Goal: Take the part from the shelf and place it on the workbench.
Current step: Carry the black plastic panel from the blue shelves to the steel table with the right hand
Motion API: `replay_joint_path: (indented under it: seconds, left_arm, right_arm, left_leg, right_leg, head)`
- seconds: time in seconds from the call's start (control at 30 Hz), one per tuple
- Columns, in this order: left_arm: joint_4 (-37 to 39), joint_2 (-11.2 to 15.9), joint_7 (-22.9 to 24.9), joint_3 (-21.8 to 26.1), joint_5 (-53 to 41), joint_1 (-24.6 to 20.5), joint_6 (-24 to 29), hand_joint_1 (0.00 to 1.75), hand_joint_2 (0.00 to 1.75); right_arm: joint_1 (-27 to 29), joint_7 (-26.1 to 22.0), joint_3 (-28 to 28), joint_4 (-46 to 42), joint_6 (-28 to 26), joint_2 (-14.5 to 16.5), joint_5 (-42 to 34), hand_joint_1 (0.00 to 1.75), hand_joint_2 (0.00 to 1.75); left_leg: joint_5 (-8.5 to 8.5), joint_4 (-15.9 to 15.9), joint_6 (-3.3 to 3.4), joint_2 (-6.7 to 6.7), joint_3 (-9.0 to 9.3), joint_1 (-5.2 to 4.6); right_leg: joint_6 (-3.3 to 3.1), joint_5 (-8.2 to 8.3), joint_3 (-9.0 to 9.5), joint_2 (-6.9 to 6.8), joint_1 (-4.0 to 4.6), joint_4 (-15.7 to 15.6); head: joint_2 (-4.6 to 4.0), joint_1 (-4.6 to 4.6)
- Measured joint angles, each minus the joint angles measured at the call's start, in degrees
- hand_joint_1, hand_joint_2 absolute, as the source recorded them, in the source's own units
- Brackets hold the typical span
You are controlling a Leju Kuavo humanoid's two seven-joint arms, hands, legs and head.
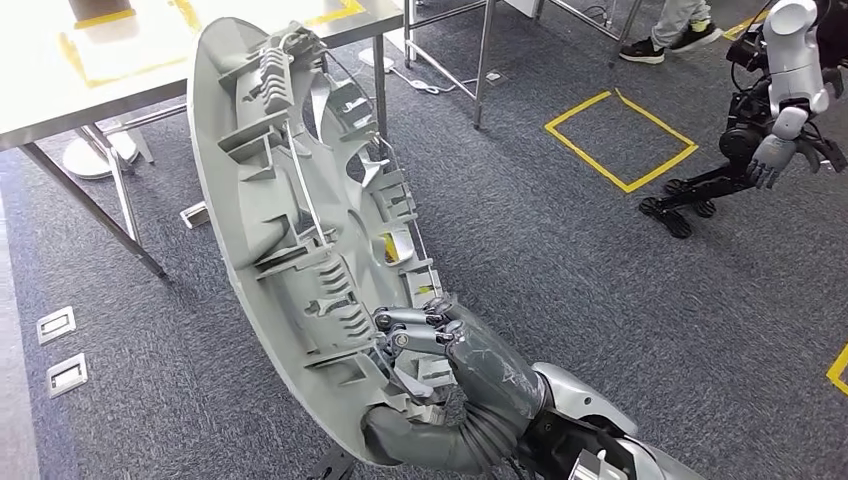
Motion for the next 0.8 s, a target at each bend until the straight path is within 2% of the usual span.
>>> replay_joint_path:
  seconds: [0.03, 0.1, 0.13, 0.17, 0.2, 0.23, 0.3, 0.33, 0.37, 0.4, 0.47, 0.5, 0.57, 0.6, 0.67, 0.7, 0.73, 0.77, 0.8]
  left_arm:
    - [0.00, 0.04, 0.02, -0.01, -0.02, -0.01, 0.03, 0.00, 1.75]
    - [0.00, 0.17, 0.02, -0.01, -0.04, -0.14, 0.07, 0.00, 1.75]
    - [0.00, 0.23, 0.03, -0.02, -0.05, -0.18, 0.07, 0.00, 1.75]
    - [0.00, 0.27, 0.04, -0.02, -0.05, -0.18, 0.06, 0.00, 1.75]
    - [0.00, 0.33, 0.05, -0.03, -0.05, -0.14, 0.06, 0.00, 1.75]
    - [0.00, 0.39, 0.07, -0.04, -0.04, -0.11, 0.06, 0.00, 1.75]
    - [-0.01, 0.50, 0.08, -0.05, -0.05, -0.17, 0.05, 0.00, 1.75]
    - [-0.04, 0.53, 0.07, -0.04, -0.06, -0.25, 0.05, 0.00, 1.75]
    - [-0.07, 0.55, 0.07, -0.04, -0.07, -0.30, 0.05, 0.00, 1.75]
    - [-0.10, 0.56, 0.07, -0.03, -0.09, -0.32, 0.04, 0.00, 1.75]
    - [-0.14, 0.65, 0.10, -0.04, -0.11, -0.20, 0.02, 0.00, 1.75]
    - [-0.15, 0.68, 0.13, -0.04, -0.13, -0.17, 0.02, 0.00, 1.75]
    - [-0.19, 0.70, 0.23, -0.05, -0.23, -0.28, 0.07, 0.00, 1.75]
    - [-0.22, 0.70, 0.31, -0.05, -0.31, -0.37, 0.09, 0.00, 1.75]
    - [-0.27, 0.72, 0.47, -0.05, -0.44, -0.41, 0.11, 0.00, 1.75]
    - [-0.28, 0.73, 0.54, -0.05, -0.45, -0.37, 0.12, 0.00, 1.75]
    - [-0.28, 0.74, 0.58, -0.05, -0.46, -0.34, 0.13, 0.00, 1.75]
    - [-0.29, 0.74, 0.62, -0.05, -0.46, -0.32, 0.15, 0.00, 1.75]
    - [-0.32, 0.72, 0.62, -0.05, -0.47, -0.32, 0.16, 0.00, 1.75]
  right_arm:
    - [-0.01, 0.02, -0.01, 0.00, 0.00, 0.03, 0.00, 1.75, 1.75]
    - [0.03, 0.04, 0.01, 0.01, -0.01, 0.05, 0.00, 1.75, 1.75]
    - [0.04, 0.03, 0.02, 0.01, -0.01, 0.05, 0.01, 1.75, 1.75]
    - [0.06, 0.03, 0.03, 0.01, -0.01, 0.05, 0.01, 1.75, 1.75]
    - [0.08, 0.04, 0.05, 0.01, -0.01, 0.05, 0.01, 1.75, 1.75]
    - [0.10, 0.06, 0.08, 0.01, -0.01, 0.05, 0.01, 1.75, 1.75]
    - [0.12, 0.10, 0.10, 0.01, 0.01, 0.05, 0.00, 1.75, 1.75]
    - [0.12, 0.12, 0.09, 0.01, 0.01, 0.05, 0.00, 1.75, 1.75]
    - [0.11, 0.12, 0.07, 0.01, 0.00, 0.05, 0.00, 1.75, 1.75]
    - [0.11, 0.11, 0.05, 0.01, -0.01, 0.05, 0.00, 1.75, 1.75]
    - [0.09, 0.11, 0.04, 0.01, -0.01, 0.06, 0.00, 1.75, 1.75]
    - [0.08, 0.12, 0.04, 0.01, -0.01, 0.07, 0.00, 1.75, 1.75]
    - [0.10, 0.17, 0.03, 0.01, -0.03, 0.05, -0.03, 1.75, 1.75]
    - [0.13, 0.22, 0.03, 0.01, -0.05, 0.02, -0.07, 1.75, 1.75]
    - [0.24, 0.35, 0.04, 0.01, -0.10, -0.04, -0.21, 1.75, 1.75]
    - [0.31, 0.43, 0.05, 0.01, -0.11, -0.08, -0.31, 1.75, 1.75]
    - [0.36, 0.51, 0.05, 0.01, -0.13, -0.10, -0.43, 1.75, 1.75]
    - [0.39, 0.60, 0.04, 0.01, -0.13, -0.11, -0.54, 1.75, 1.75]
    - [0.37, 0.67, 0.04, 0.01, -0.13, -0.12, -0.62, 1.75, 1.75]
  left_leg:
    - [-0.85, 1.03, -0.23, 1.33, -0.47, -0.19]
    - [-3.99, 6.44, -0.85, 4.56, -2.82, -0.32]
    - [-5.59, 10.00, -1.28, 5.37, -4.38, -0.15]
    - [-6.42, 12.74, -1.75, 5.71, -5.60, 0.09]
    - [-6.23, 13.69, -2.24, 5.92, -6.02, 0.34]
    - [-5.06, 12.57, -2.74, 6.21, -5.43, 0.61]
    - [-1.74, 6.04, -3.74, 7.96, -2.08, 0.89]
    - [-0.76, 3.07, -3.77, 8.95, -0.50, 0.80]
    - [-0.44, 1.23, -3.34, 9.61, 0.47, 0.62]
    - [-0.75, 0.71, -2.65, 9.82, 0.74, 0.36]
    - [-0.75, 0.67, -1.01, 8.74, 0.66, 0.25]
    - [-0.68, 0.65, -0.52, 8.23, 0.61, 0.28]
    - [-0.51, 0.56, 0.33, 7.28, 0.60, 0.40]
    - [-0.49, 0.57, 0.62, 6.86, 0.56, 0.36]
    - [-0.49, 0.57, 0.93, 5.96, 0.56, 0.13]
    - [-0.49, 0.58, 0.98, 5.54, 0.57, -0.03]
    - [-0.49, 0.58, 1.00, 5.14, 0.59, -0.18]
    - [-0.49, 0.58, 1.00, 4.75, 0.63, -0.30]
    - [-0.49, 0.58, 0.99, 4.44, 0.65, -0.32]
  right_leg:
    - [0.08, 0.19, 0.52, -0.75, -0.15, -0.79]
    - [0.11, 0.29, 1.28, -2.28, -0.31, -1.60]
    - [0.07, 0.18, 1.43, -3.09, -0.36, -1.59]
    - [0.15, 0.00, 1.48, -3.87, -0.45, -1.47]
    - [0.31, -0.22, 1.51, -4.59, -0.59, -1.28]
    - [0.55, -0.49, 1.52, -5.28, -0.81, -0.99]
    - [1.29, -1.28, 1.53, -6.51, -1.26, -0.04]
    - [1.73, -1.72, 1.45, -7.03, -1.31, 0.58]
    - [2.12, -2.07, 1.38, -7.48, -1.25, 1.09]
    - [2.41, -2.28, 1.36, -7.90, -1.12, 1.39]
    - [2.77, -2.50, 1.44, -8.60, -1.12, 1.51]
    - [2.99, -2.93, 1.40, -7.96, -1.32, 1.78]
    - [3.33, -5.28, -0.02, -5.23, -1.68, 5.09]
    - [3.34, -7.00, -1.58, -3.75, -1.76, 8.43]
    - [3.18, -9.63, -5.38, -2.81, -1.66, 15.77]
    - [3.00, -9.66, -6.54, -2.75, -1.57, 17.61]
    - [2.66, -8.52, -6.67, -2.72, -1.44, 17.17]
    - [2.17, -6.51, -5.74, -2.62, -1.25, 14.56]
    - [1.57, -4.30, -4.13, -2.33, -0.97, 10.58]
  head:
    - [0.00, -0.17]
    - [0.00, -0.55]
    - [0.00, -0.69]
    - [0.00, -0.73]
    - [0.00, -0.75]
    - [0.00, -0.78]
    - [0.00, -0.88]
    - [0.00, -1.12]
    - [0.00, -1.29]
    - [0.00, -1.34]
    - [0.00, -1.16]
    - [0.00, -1.03]
    - [0.00, -0.81]
    - [0.00, -0.62]
    - [0.00, -0.27]
    - [0.00, -0.20]
    - [0.00, -0.17]
    - [0.00, -0.17]
    - [0.00, -0.16]
